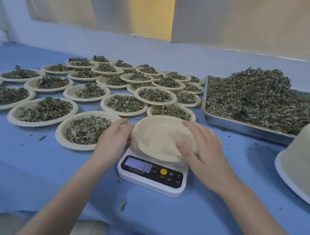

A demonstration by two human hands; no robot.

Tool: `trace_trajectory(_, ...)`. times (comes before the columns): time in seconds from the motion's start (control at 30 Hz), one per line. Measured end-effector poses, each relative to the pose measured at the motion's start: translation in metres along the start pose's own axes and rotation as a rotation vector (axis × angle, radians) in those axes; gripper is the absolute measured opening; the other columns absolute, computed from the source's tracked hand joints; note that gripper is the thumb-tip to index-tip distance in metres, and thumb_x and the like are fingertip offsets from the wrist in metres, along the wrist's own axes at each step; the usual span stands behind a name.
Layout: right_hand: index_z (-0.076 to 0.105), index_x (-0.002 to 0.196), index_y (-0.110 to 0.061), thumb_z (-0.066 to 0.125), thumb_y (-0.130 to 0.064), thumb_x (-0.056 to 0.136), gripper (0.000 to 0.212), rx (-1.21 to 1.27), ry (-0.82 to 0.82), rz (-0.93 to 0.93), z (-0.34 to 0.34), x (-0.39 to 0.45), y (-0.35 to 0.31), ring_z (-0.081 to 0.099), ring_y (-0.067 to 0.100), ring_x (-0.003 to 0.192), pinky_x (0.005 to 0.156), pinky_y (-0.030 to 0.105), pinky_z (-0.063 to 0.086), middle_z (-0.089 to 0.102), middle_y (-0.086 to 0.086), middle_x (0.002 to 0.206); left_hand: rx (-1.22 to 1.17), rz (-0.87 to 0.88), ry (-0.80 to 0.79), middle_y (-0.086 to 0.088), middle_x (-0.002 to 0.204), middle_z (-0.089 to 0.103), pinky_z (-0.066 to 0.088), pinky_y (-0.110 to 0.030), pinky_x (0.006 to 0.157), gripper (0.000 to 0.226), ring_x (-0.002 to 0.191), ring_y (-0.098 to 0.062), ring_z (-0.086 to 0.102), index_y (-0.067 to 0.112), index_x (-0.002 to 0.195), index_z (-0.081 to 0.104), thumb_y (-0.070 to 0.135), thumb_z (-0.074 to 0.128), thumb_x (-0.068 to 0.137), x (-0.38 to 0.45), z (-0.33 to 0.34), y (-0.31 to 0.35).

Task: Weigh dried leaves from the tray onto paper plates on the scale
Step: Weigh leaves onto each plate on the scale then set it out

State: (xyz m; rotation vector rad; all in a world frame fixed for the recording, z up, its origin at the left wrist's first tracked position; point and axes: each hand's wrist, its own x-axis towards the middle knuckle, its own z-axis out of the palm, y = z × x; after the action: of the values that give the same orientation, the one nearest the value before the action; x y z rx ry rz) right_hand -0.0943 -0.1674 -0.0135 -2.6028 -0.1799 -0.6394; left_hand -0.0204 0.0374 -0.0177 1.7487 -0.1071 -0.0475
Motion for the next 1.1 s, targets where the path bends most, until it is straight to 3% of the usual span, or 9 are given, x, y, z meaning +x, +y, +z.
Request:
trace_trajectory(0.1,0.030,0.144,-0.031,0.028,-0.079,0.072,0.087,0.026,-0.039,-0.009,0.000,-0.003,-0.001,0.016,-0.004,0.131,0.106,0.016,0.004,0.030,-0.014,0.146,0.001,0.051,0.042,0.006,0.117,0.065,0.044,-0.043,0.101,0.054,0.102,-0.010,0.063,0.032,0.124,0.056,0.052,0.051,0.075,-0.004,0.001,-0.005)
trace_trajectory(0.27,0.024,0.146,-0.033,0.038,-0.085,0.062,0.100,-0.003,-0.054,0.004,0.000,-0.004,-0.002,0.010,-0.003,0.136,0.108,0.016,0.002,0.021,-0.016,0.151,-0.104,0.088,0.133,0.007,0.114,0.068,0.043,-0.042,0.103,0.045,0.108,-0.014,0.063,0.032,0.118,0.061,0.049,0.053,0.077,-0.009,0.002,-0.011)
trace_trajectory(0.37,0.023,0.146,-0.033,0.048,-0.084,0.065,0.099,0.030,-0.038,0.017,0.000,-0.004,-0.002,0.009,-0.009,0.130,0.106,0.013,0.000,0.022,-0.018,0.147,-0.175,0.105,0.165,0.008,0.112,0.069,0.046,-0.041,0.100,0.047,0.104,-0.011,0.065,0.027,0.122,0.062,0.046,0.055,0.080,-0.011,0.002,-0.014)
trace_trajectory(0.47,0.023,0.147,-0.031,0.046,-0.080,0.070,0.094,0.041,-0.016,0.015,0.002,-0.003,-0.001,0.006,-0.016,0.122,0.101,0.005,-0.003,0.019,-0.026,0.136,-0.185,0.128,0.165,0.008,0.108,0.070,0.048,-0.041,0.098,0.045,0.099,-0.008,0.067,0.025,0.122,0.062,0.043,0.053,0.082,-0.013,0.002,-0.016)
trace_trajectory(0.6,0.022,0.147,-0.034,0.043,-0.080,0.071,0.091,0.068,-0.026,0.030,0.003,-0.004,-0.001,0.008,-0.014,0.124,0.105,0.014,0.004,0.017,-0.030,0.134,-0.190,0.138,0.160,0.005,0.108,0.070,0.047,-0.043,0.099,0.036,0.099,-0.011,0.067,0.022,0.123,0.061,0.035,0.053,0.091,-0.013,0.002,-0.018)
trace_trajectory(0.87,0.021,0.146,-0.036,0.036,-0.082,0.069,0.091,0.096,-0.039,0.034,0.002,-0.007,-0.002,0.010,-0.011,0.127,0.106,0.020,0.009,0.018,-0.029,0.135,-0.128,0.180,0.167,0.007,0.113,0.068,0.046,-0.042,0.100,0.046,0.105,-0.011,0.064,0.026,0.124,0.060,0.045,0.051,0.083,-0.018,0.002,-0.015)
trace_trajectory(1.0,0.026,0.146,-0.031,0.040,-0.076,0.076,0.084,0.162,-0.008,0.053,-0.004,-0.001,-0.003,0.015,-0.010,0.128,0.112,0.026,0.015,0.024,-0.025,0.137,0.010,0.297,0.158,0.023,0.112,0.062,0.045,-0.032,0.100,0.025,0.104,0.007,0.057,0.032,0.118,0.060,0.028,0.054,0.094,-0.016,0.005,0.002)
trace_trajectory(1.1,0.030,0.145,-0.026,0.039,-0.064,0.082,0.075,0.200,0.029,0.077,-0.013,0.012,-0.005,0.022,-0.001,0.133,0.114,0.031,0.018,0.031,-0.015,0.142,0.222,0.431,0.038,0.014,0.122,0.059,0.042,-0.027,0.097,0.033,0.109,-0.001,0.054,0.028,0.125,0.057,0.023,0.057,0.092,-0.001,0.018,0.034)
